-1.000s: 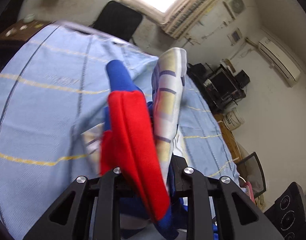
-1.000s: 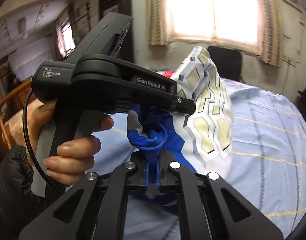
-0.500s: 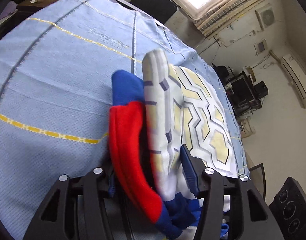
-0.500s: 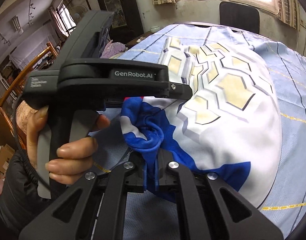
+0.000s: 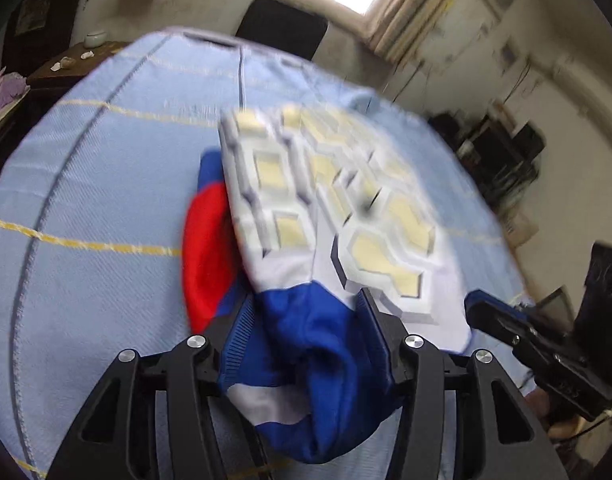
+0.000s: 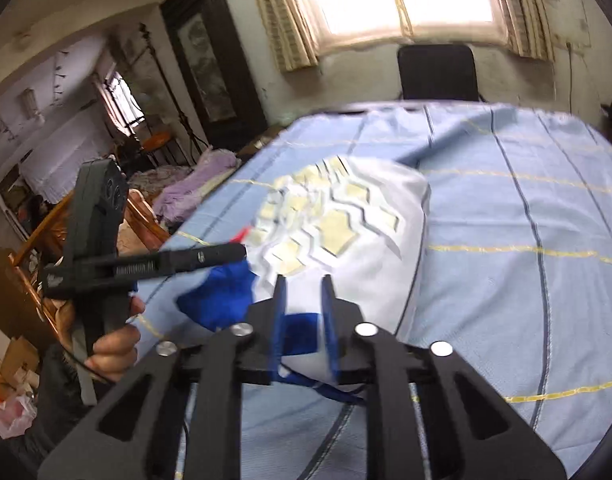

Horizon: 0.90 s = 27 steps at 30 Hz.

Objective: Fold large clothes
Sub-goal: 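Lower the rolled hoodie onto the sheet and open both grippers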

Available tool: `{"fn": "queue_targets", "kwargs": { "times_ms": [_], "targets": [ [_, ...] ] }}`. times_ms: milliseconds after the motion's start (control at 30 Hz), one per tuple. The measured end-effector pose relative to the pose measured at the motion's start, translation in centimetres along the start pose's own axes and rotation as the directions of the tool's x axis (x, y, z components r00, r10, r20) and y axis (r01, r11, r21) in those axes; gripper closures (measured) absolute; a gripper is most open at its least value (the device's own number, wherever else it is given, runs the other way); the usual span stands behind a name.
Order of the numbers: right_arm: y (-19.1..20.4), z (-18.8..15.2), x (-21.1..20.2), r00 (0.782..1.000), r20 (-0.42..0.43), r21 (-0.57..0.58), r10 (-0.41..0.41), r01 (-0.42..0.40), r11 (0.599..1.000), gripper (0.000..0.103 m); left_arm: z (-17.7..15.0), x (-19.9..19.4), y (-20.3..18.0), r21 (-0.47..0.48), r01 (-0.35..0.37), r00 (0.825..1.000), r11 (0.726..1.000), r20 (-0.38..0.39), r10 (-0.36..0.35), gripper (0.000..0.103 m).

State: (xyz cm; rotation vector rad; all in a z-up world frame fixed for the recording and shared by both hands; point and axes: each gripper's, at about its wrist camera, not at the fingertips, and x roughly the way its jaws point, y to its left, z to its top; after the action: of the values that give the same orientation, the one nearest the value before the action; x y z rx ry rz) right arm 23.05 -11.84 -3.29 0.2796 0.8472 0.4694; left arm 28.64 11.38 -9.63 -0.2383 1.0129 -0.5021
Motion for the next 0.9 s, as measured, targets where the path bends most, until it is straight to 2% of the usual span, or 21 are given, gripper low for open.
{"fn": "queue_targets", "kwargs": {
  "times_ms": [67, 133, 200, 300, 400, 467, 533, 667, 733, 833, 900],
  "targets": [
    [-1.5, -0.3, 2.4, 0.997, -0.073, 0.03, -0.029, 0.031, 0.999, 0.096, -0.3, 1.0, 0.0, 0.004, -0.015, 1.0, 1.0, -0.008, 0.015, 0.046],
    [-2.9, -1.1, 4.2, 0.994, -0.11, 0.085, -0.007, 0.017, 0.996, 0.101, -0.3, 1.2, 0.1, -0.004, -0.011, 1.0, 1.0, -0.009, 0.011, 0.045],
    [-4.5, -1.4, 4.7, 0.993, -0.112, 0.139, 0.035, -0.02, 0.99, 0.103, -0.5, 1.3, 0.3, -0.011, -0.014, 1.0, 1.0, -0.002, 0.014, 0.044],
    [-4.6, -1.4, 4.7, 0.99, -0.125, 0.162, 0.061, -0.041, 0.986, 0.103, -0.6, 1.0, 0.4, -0.03, -0.038, 0.999, 0.999, 0.001, 0.038, 0.044],
    [-4.8, -1.3, 4.5, 0.99, -0.12, 0.176, 0.077, -0.055, 0.983, 0.103, -1.2, -0.7, -0.5, -0.028, -0.107, 0.993, 0.994, 0.04, 0.108, 0.045],
    [-5.1, -1.4, 2.7, 0.992, -0.092, 0.191, 0.08, -0.062, 0.98, 0.096, -2.6, -2.3, -2.3, 0.014, -0.185, 0.979, 0.983, 0.088, 0.184, 0.045],
    [-4.7, -1.4, 0.3, 0.999, -0.043, 0.158, 0.015, -0.008, 0.987, 0.069, -4.0, -3.6, -4.0, 0.049, -0.261, 0.958, 0.964, 0.138, 0.252, 0.045],
    [-3.3, -2.0, -4.4, 0.997, 0.062, 0.113, -0.036, 0.029, 0.993, 0.051, -7.2, -6.7, -7.9, 0.063, -0.36, 0.909, 0.931, 0.247, 0.335, 0.026],
    [-2.7, -2.8, -6.4, 0.993, 0.108, 0.109, -0.049, 0.037, 0.993, 0.033, -8.6, -7.9, -9.9, 0.063, -0.388, 0.887, 0.919, 0.295, 0.354, 0.02],
    [-1.9, -4.4, -9.1, 0.988, 0.147, 0.098, -0.041, 0.027, 0.995, 0.023, -10.7, -9.8, -12.8, 0.073, -0.43, 0.851, 0.9, 0.366, 0.376, 0.015],
    [-1.4, -5.1, -10.2, 0.989, 0.146, 0.101, -0.005, -0.01, 0.995, 0.022, -12.2, -11.3, -14.5, 0.079, -0.458, 0.824, 0.886, 0.411, 0.389, 0.01]
  ]
}}
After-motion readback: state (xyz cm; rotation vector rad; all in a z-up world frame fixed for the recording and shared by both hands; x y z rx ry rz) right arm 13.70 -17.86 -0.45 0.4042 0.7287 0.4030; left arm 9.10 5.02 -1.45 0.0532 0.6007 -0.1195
